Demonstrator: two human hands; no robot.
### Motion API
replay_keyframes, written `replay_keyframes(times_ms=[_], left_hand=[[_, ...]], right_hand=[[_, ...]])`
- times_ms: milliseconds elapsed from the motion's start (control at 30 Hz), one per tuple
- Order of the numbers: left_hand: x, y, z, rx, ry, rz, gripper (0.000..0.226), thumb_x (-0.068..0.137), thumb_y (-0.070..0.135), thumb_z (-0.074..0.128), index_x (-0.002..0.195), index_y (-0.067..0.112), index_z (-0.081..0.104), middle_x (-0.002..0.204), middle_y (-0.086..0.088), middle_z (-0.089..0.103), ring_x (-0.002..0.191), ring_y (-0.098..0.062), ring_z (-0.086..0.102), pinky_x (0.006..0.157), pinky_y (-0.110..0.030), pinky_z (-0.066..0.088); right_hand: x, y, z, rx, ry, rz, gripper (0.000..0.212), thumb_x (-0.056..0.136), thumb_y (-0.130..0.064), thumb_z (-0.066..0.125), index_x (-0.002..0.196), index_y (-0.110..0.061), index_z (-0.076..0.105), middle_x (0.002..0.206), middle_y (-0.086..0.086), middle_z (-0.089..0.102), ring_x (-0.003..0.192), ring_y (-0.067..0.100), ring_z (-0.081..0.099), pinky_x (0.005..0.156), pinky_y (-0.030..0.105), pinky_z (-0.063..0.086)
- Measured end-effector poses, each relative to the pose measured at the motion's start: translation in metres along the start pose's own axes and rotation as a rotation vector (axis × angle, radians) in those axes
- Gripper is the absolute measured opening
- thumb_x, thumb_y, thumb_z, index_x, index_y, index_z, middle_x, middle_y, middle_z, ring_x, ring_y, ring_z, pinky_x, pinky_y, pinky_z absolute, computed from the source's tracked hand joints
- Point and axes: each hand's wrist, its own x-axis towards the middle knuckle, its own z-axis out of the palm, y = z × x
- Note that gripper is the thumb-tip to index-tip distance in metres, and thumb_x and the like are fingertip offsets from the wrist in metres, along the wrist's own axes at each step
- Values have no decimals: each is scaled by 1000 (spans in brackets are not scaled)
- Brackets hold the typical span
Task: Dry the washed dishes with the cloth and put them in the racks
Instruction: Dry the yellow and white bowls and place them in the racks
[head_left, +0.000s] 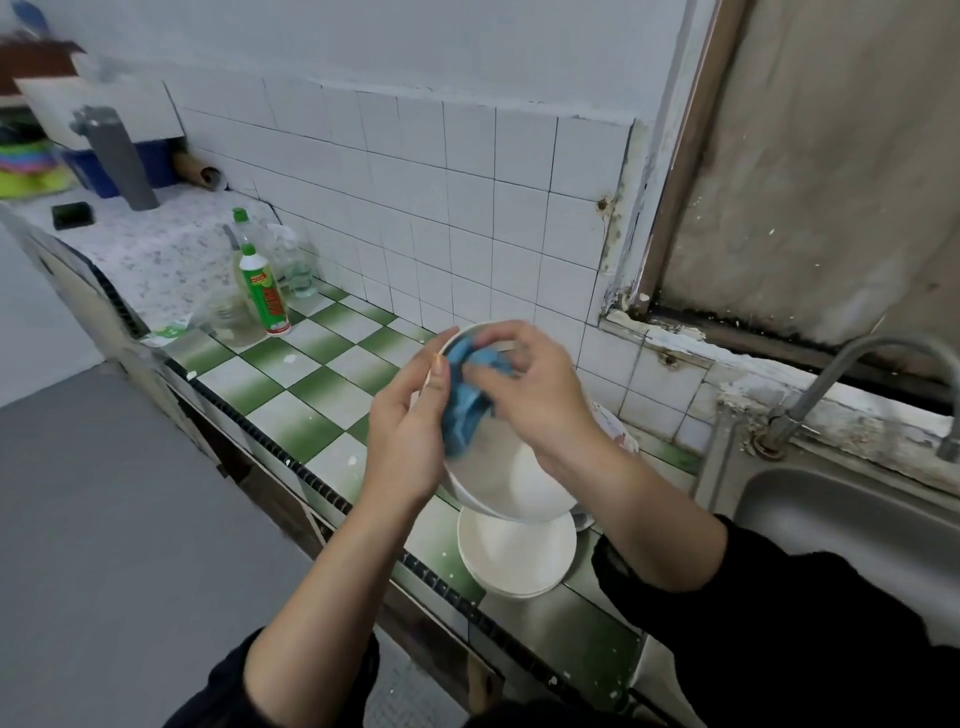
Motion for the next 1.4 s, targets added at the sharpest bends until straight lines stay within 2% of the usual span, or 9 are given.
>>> replay_keyframes(times_ms=[133, 300, 400, 500, 700, 867, 1033, 1233, 1400], left_hand=[[1, 3, 9, 13, 12, 5, 24, 102, 16, 44, 117, 14, 62, 116, 3, 66, 100, -3, 64, 83, -17, 50], [12, 16, -9, -6, 38, -45, 30, 102, 20, 40, 120, 14, 63, 100, 0, 71, 88, -9, 67, 76, -20, 55], [8, 18, -19, 88, -10, -111, 32, 102, 29, 40, 121, 22, 65, 97, 11, 73, 85, -6, 68, 65, -18, 53], [5, 17, -20, 138, -70, -208, 33, 101, 40, 37, 116, 31, 65, 95, 15, 72, 82, -8, 68, 55, -20, 50], [8, 25, -18, 64, -179, -299, 40, 97, 39, 40, 125, 21, 62, 121, -4, 68, 111, -21, 66, 93, -38, 53], [14, 35, -27, 165, -21, -158, 29, 102, 32, 40, 106, 29, 69, 95, 8, 71, 74, -7, 65, 46, -14, 43], [13, 29, -20, 55, 98, -101, 31, 101, 25, 43, 115, 17, 69, 111, -3, 71, 96, -16, 65, 67, -21, 51], [1, 20, -9, -50, 70, -156, 35, 101, 18, 40, 121, -2, 61, 91, -7, 71, 76, -11, 70, 64, -18, 54], [5, 16, -8, 11, 80, -113, 28, 102, 26, 41, 111, 24, 67, 97, 7, 73, 83, -6, 69, 59, -14, 50]], right_hand=[[-4, 5, 10, 227, 251, 65, 30, 86, 0, 68, 100, -25, 58, 94, 0, 69, 85, 13, 68, 83, 39, 59], [-12, -1, -20, -331, -730, -181, 46, 76, 12, 67, 97, -28, 64, 102, -6, 69, 98, 7, 64, 93, 21, 48], [12, -1, -52, -1013, -1015, -346, 48, 66, 2, 50, 92, -33, 70, 106, -9, 70, 103, 14, 60, 88, 39, 51], [28, 5, -60, -1491, -796, -793, 40, 73, 7, 59, 88, -27, 73, 117, -2, 65, 105, 23, 52, 82, 42, 49], [36, -3, -51, -1185, -509, -1531, 17, 94, -8, 61, 93, -20, 73, 118, 8, 68, 99, 32, 62, 81, 38, 51], [15, -11, -36, -1615, -734, -814, 42, 83, -2, 62, 109, -34, 67, 103, -5, 58, 101, 22, 53, 71, 32, 46], [-14, -39, -24, -1297, -970, -424, 43, 85, -12, 55, 120, -36, 61, 95, -11, 57, 88, 12, 51, 75, 26, 40], [-18, -26, 6, -294, -375, -18, 35, 75, -1, 76, 88, -30, 63, 93, 6, 70, 88, 22, 67, 86, 45, 55], [6, -16, 11, -98, 159, -113, 36, 80, -1, 72, 85, -33, 55, 91, -11, 61, 89, 14, 64, 86, 43, 56]])
